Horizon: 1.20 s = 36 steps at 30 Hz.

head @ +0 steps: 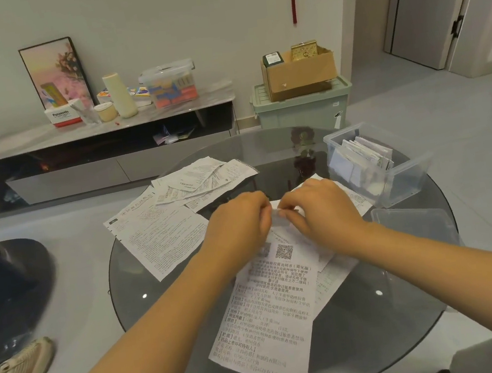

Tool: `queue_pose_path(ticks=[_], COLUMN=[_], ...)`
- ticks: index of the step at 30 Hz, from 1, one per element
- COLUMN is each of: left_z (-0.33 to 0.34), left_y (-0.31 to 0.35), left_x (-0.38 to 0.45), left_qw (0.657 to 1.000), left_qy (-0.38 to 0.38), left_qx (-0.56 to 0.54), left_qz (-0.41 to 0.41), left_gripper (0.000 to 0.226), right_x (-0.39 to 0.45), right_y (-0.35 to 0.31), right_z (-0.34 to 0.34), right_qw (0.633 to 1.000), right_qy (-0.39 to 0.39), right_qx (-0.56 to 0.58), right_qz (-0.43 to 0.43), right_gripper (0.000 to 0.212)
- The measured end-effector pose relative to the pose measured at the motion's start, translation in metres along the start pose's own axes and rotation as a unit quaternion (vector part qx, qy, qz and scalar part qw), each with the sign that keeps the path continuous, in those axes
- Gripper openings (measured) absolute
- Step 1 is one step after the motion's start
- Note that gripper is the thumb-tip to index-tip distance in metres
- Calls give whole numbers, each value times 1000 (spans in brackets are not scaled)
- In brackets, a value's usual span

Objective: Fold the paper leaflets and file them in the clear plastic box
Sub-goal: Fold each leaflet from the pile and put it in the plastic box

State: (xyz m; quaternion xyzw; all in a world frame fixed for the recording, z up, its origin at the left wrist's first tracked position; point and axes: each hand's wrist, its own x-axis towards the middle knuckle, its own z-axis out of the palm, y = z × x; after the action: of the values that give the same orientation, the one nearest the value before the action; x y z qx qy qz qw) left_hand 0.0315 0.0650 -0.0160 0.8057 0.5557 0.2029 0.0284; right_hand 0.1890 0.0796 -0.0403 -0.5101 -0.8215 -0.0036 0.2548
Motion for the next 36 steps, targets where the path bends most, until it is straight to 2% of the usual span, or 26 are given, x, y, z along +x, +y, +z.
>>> queue_pose_path(ticks=[3,5,12,16,18,20,23,27,30,36], left_z=[-5,-5,-5,3,12,22,38,57,65,72], left_y=[10,19,53,77,92,102,108,110,107,104], left_x=[14,25,66,97,116,131,148,169,176,182], left_qw=[989,978,979,961,956,971,991,975,965,956], left_qy=[49,68,113,144,113,63,-25,-132,-155,-166], left_qx=[-137,-187,-168,-236,-270,-232,-107,4,31,74], left_qz=[-39,-56,-24,-9,-20,-10,79,179,208,232], left_gripper=[10,11,17,9,22,22,31,56,62,66], right_x=[5,8,9,15,17,19,19,18,18,23], right_y=[7,14,40,66,87,108,131,142,142,141], right_z=[-19,-31,-66,-84,-93,-99,-101,-96,-90,-83], right_qw=[997,995,987,970,961,951,941,937,940,939], right_qy=[48,58,93,135,160,175,149,104,79,86], right_qx=[35,54,64,107,93,71,32,8,-16,-50], right_qz=[40,62,117,170,206,247,303,334,331,330], right_gripper=[17,16,16,15,17,19,20,18,17,14])
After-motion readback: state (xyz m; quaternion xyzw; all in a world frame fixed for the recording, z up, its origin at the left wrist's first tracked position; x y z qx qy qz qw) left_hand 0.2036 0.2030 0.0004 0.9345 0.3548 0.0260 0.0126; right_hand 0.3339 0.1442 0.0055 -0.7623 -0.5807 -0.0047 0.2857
